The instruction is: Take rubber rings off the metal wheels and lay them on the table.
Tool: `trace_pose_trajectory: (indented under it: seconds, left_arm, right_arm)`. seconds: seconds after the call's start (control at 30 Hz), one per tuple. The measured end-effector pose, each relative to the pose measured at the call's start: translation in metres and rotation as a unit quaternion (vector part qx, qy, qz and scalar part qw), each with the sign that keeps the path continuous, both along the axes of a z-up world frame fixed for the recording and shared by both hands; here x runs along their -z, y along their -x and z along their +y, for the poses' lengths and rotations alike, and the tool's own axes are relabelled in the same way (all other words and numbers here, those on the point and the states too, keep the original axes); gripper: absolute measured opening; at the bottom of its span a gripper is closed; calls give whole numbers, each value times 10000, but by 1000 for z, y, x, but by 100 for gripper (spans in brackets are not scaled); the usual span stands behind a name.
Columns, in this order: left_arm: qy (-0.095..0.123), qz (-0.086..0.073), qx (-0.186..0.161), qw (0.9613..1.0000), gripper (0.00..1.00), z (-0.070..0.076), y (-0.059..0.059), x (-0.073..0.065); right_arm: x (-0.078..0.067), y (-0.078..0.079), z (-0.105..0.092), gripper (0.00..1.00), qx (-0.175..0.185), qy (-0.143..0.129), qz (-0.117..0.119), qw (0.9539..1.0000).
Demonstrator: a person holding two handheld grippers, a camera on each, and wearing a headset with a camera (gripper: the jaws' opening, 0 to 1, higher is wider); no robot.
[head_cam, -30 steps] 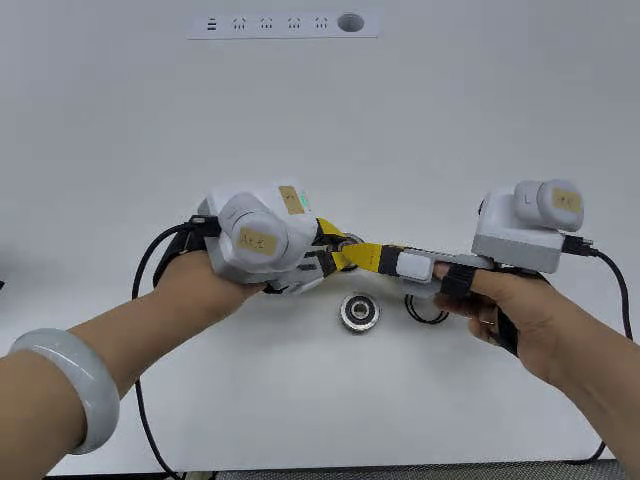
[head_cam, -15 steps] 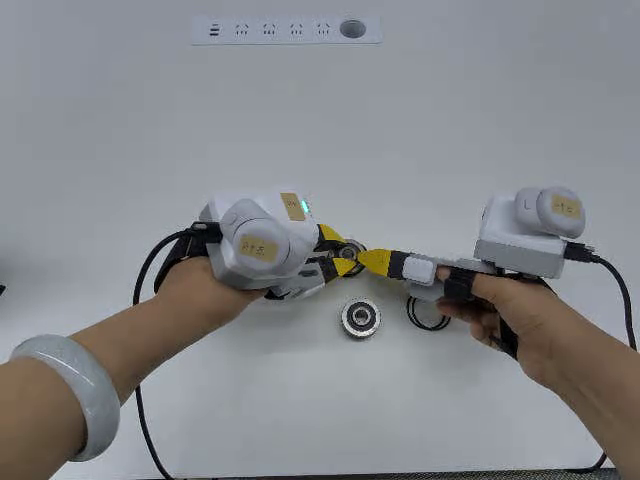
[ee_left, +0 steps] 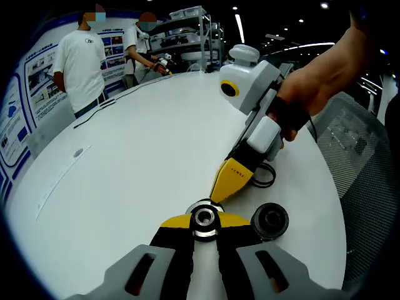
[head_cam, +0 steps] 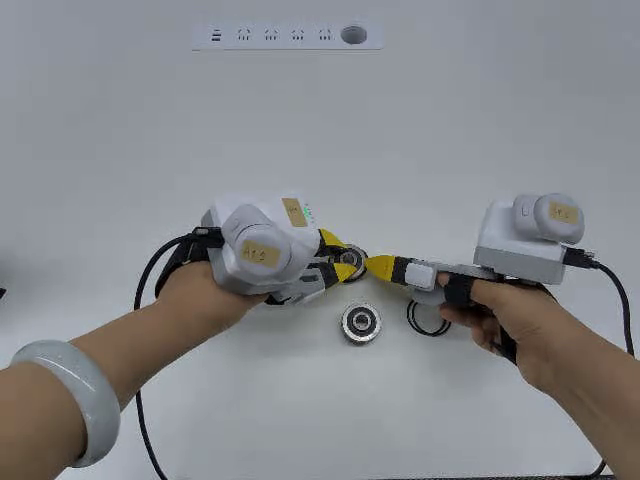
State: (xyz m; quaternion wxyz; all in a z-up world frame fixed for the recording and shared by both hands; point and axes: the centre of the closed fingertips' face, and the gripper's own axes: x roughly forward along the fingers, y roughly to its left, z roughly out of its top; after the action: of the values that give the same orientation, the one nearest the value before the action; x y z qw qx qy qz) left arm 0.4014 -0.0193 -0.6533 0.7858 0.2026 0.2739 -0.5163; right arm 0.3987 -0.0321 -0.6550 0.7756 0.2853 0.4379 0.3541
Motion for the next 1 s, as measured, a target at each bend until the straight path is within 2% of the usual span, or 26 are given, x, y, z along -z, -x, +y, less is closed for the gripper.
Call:
trace_pose_trajectory:
  seconds: [0.6, 1.0]
  left_arm:
    - [-18, 7, 0, 10000, 13, 0, 0, 0]
    - [-29, 4, 24, 10000, 13, 0, 0, 0]
  right_arm:
    - [-5, 1, 4, 1, 175, -147, 170, 9996]
    - [-10, 2, 8, 1, 175, -235, 150, 9995]
